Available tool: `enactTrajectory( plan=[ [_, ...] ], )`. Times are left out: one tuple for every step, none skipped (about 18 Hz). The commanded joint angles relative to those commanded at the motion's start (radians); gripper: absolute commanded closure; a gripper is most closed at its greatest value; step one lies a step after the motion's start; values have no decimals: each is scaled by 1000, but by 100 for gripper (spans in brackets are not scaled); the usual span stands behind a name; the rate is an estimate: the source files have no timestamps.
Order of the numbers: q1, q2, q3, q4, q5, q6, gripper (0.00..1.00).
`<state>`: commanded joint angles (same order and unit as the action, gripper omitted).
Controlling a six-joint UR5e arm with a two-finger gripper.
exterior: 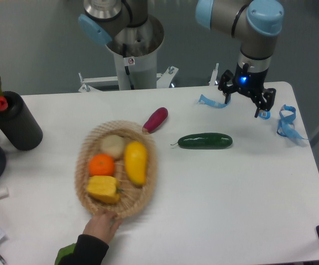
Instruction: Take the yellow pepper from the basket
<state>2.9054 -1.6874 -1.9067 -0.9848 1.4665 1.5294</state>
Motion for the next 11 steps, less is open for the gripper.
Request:
enactTrajectory(
  plan=[
    [-2,0,0,0,0,0,0],
    [-5,0,-2,-2,0,-3,0],
    [-11,0,0,-2,0,-5,0],
    [-12,0,0,-2,0,-5,0],
    [-12,0,0,-2,0,-5,0],
    [-14,0,-2,-2,0,-5,0],
    [-14,0,-2,-2,0,-3,0],
    [-17,2,0,-2,2,-5,0],
    [-23,0,0,-2,3,-5,0],
    [-28,0,-2,-2,3,-6,0],
    [-29,0,-2,-2,3,-17,0]
  ],
)
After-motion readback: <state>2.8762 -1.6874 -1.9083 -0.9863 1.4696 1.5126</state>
